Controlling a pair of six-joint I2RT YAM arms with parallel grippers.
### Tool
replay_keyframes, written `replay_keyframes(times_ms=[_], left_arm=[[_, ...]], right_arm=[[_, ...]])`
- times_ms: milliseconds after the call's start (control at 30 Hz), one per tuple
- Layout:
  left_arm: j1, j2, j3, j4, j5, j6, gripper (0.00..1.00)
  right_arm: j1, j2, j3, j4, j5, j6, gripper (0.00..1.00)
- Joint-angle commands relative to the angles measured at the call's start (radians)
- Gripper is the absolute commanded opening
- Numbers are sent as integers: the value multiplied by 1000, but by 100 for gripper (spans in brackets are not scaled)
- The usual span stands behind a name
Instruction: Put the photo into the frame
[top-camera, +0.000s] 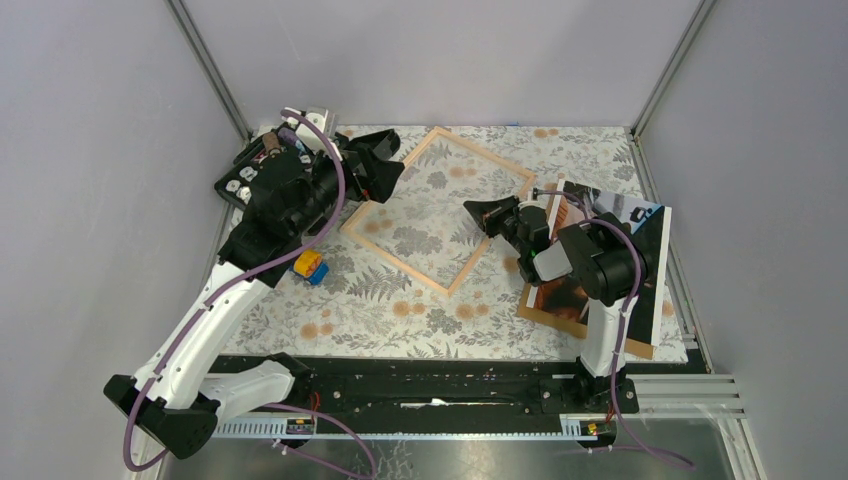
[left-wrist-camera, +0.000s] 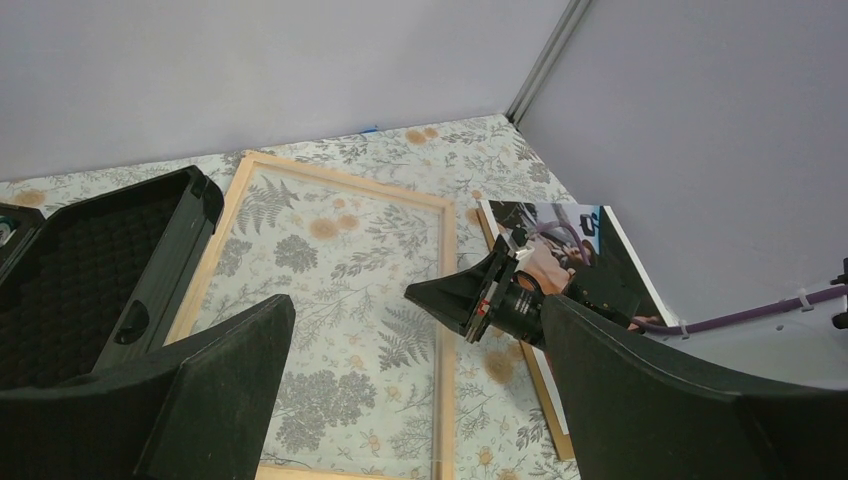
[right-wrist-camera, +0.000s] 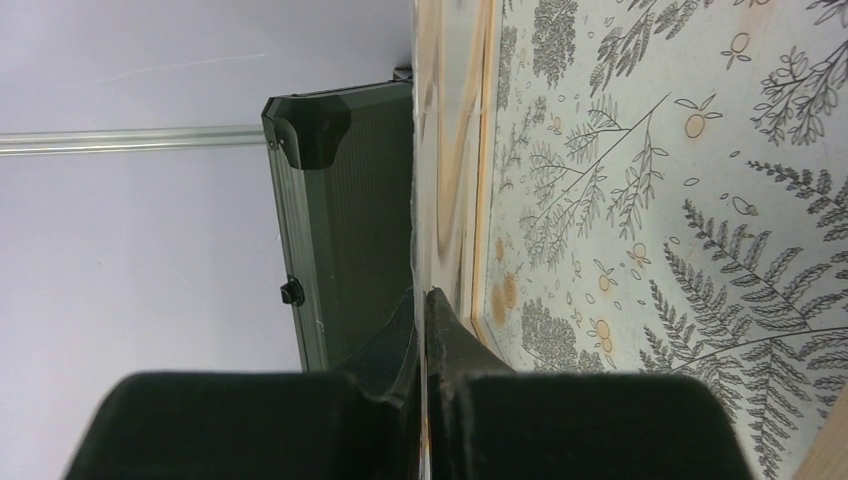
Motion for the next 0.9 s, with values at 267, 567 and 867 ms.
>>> replay_keyframes(times_ms=[267, 567, 867], left_arm=[[12, -12, 0, 55, 21, -12, 99], [17, -11, -1, 58, 30, -19, 99], [27, -12, -3, 62, 45, -28, 99]], right_arm=[[21, -1, 36, 21, 80, -81, 0], [32, 37, 36, 44, 101, -90, 0], [69, 23, 44, -13, 152, -129, 11]])
